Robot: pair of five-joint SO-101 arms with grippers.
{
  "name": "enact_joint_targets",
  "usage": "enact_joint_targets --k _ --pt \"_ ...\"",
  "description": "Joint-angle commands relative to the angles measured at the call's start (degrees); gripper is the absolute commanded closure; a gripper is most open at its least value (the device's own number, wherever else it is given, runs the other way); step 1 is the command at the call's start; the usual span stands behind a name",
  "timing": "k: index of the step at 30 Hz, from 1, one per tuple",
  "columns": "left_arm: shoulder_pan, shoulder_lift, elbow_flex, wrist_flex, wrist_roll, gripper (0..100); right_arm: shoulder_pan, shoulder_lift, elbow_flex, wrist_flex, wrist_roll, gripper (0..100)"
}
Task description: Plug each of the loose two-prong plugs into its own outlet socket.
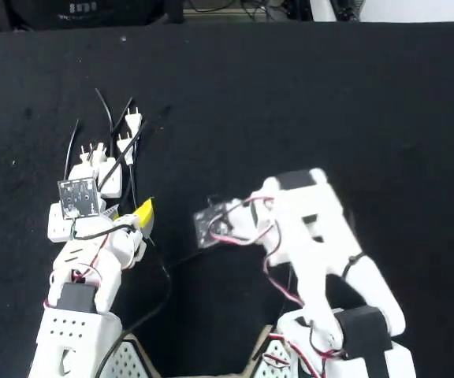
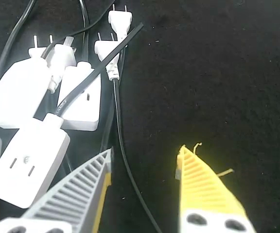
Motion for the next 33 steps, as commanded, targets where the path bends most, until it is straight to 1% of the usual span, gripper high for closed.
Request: enact_joint_targets --k 1,2,3,4,6,7,8,9,11,13,15,18,21,26,33 --pt "-0.31 -0.53 -2.07 0.09 -0.09 78 -2.37 -2.33 4.79 -8.53 -1.93 66.2" --pt "-0.31 -0.53 -2.07 0.09 -0.09 78 -2.11 -2.33 5.49 -10.81 -3.52 67.4" --pt "-0.31 -0.53 -2.07 0.09 -0.09 78 -1.32 -2.24 6.20 -13.19 -5.01 70.7" --pt "-0.31 -0.53 -2.07 0.09 -0.09 78 -0.44 -2.24 6.81 -15.56 -6.42 76.5" --pt "-0.31 -0.53 -2.07 0.09 -0.09 78 1.67 -2.24 7.87 -19.60 -8.00 95.1" --pt "-0.31 -0.53 -2.07 0.09 -0.09 78 2.73 -2.24 8.22 -21.10 -8.09 99.6" --pt "-0.31 -0.53 -2.07 0.09 -0.09 78 4.48 -2.24 8.57 -21.89 -8.18 95.1" --pt "-0.22 -0.53 -2.07 0.09 -0.09 78 6.24 -2.24 8.22 -21.45 -8.26 94.6" --pt "-0.04 -0.53 -2.07 0.09 -0.09 78 9.85 -2.68 6.11 -20.13 -8.26 99.3" --pt "0.04 -0.53 -2.07 0.09 -0.09 78 14.59 -2.77 1.36 -16.79 -10.37 98.8" --pt "0.04 -0.53 -2.07 0.09 -0.09 78 18.90 -2.51 -5.32 -14.15 -16.18 98.8" --pt "0.13 -0.53 -2.07 0.09 -0.09 78 25.76 -1.89 -15.96 -13.10 -27.69 98.8" --pt "0.13 -0.53 -2.07 0.09 -0.09 78 32.79 1.71 -24.92 -13.01 -31.38 98.8" --pt "0.13 -0.53 -1.98 0.09 -0.09 78 41.32 14.81 -38.64 -13.36 -35.96 98.8" --pt "0.13 -0.53 -1.98 0.09 -0.09 78 49.14 41.89 -65.19 -13.10 -47.65 98.8"
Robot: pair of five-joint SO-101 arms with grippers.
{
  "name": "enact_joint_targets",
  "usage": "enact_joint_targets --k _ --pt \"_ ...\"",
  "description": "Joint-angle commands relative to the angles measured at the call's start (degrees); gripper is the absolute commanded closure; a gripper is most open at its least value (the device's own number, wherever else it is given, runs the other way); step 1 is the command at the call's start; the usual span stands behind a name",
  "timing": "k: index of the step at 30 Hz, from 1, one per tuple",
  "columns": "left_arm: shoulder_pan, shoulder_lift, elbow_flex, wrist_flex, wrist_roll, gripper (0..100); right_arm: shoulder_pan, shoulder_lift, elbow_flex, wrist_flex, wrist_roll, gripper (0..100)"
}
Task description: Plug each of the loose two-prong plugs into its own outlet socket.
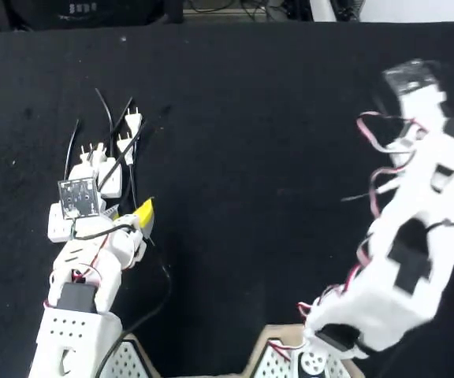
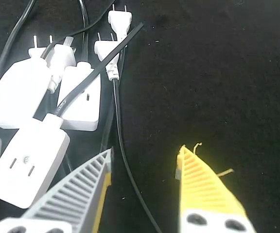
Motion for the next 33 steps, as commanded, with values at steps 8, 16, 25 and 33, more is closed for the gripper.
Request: enact_joint_targets --k 8,16,25,33 --pt "0.04 -0.53 -1.98 0.09 -0.09 78 6.95 41.01 -49.80 5.89 -18.99 98.4" --pt "-0.04 -0.53 -1.89 0.09 -0.09 78 4.22 58.59 -83.30 19.34 -21.63 81.0" --pt "-0.04 -0.53 -1.89 0.09 -0.09 78 3.08 58.24 -93.49 24.53 -21.80 65.6" --pt "0.04 -0.53 -1.89 0.09 -0.09 78 -2.02 47.34 -93.93 39.38 -21.89 70.2"
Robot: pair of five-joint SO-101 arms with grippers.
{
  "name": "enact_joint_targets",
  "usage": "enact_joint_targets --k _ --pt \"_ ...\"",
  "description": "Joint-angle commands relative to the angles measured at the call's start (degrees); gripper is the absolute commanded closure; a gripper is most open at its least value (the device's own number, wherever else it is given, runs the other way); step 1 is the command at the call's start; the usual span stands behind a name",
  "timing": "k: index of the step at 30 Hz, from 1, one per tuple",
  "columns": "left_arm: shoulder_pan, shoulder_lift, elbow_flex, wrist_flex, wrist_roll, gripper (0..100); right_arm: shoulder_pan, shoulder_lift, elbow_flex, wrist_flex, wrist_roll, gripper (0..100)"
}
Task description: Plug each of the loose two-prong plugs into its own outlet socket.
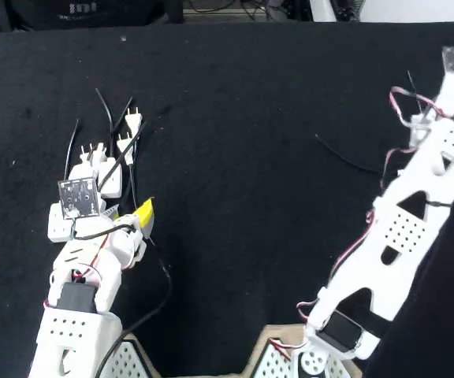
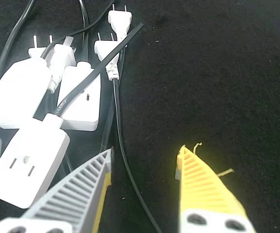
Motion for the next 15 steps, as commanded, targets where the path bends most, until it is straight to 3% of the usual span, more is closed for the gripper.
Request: enact_joint_targets --k 1,15 --pt "0.04 -0.53 -1.89 0.09 -0.09 78 -3.52 -10.42 -3.12 4.92 -0.53 70.2" --pt "-0.22 -0.53 -1.89 0.09 -0.09 78 -3.52 -23.78 -3.12 5.10 -0.53 71.9"
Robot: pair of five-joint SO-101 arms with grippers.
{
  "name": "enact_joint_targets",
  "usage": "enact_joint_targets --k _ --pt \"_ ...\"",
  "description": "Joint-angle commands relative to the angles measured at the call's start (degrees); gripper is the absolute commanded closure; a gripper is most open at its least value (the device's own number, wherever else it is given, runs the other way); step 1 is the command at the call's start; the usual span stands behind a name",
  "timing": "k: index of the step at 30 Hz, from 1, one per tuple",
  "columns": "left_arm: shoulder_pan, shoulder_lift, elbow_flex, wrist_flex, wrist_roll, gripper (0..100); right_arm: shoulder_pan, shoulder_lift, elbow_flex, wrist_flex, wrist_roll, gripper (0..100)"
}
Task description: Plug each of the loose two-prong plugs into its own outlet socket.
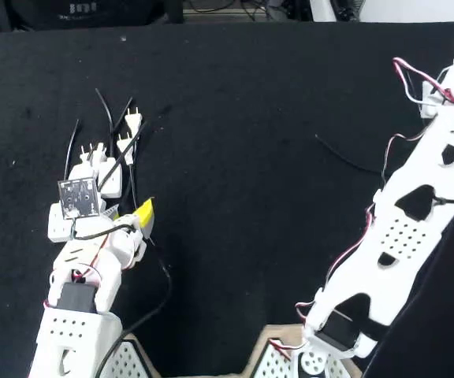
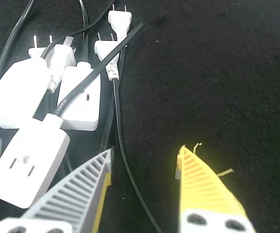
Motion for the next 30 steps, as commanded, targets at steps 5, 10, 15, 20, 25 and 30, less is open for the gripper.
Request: enact_joint_targets --k 5,10,15,20,25,30 --pt "-0.22 -0.53 -1.89 0.09 -0.09 78 -0.62 -13.14 0.13 2.11 -4.48 79.6" --pt "0.04 -0.53 -1.89 0.09 -0.09 78 -2.20 -27.12 20.62 2.02 -7.65 79.7" --pt "0.04 -0.53 -1.89 0.09 -0.09 78 -8.53 -44.35 50.15 1.76 -7.65 79.7" --pt "-0.22 -0.53 -1.36 0.00 -0.09 78 -23.30 -57.98 76.26 -2.37 -7.65 79.7" --pt "-0.48 -0.53 -1.19 0.09 -0.09 78 -36.84 -68.70 102.20 -19.16 -10.81 79.7" --pt "-0.57 -0.53 -1.27 0.18 -0.09 78 -43.96 -77.76 125.14 -39.12 -18.55 79.6"
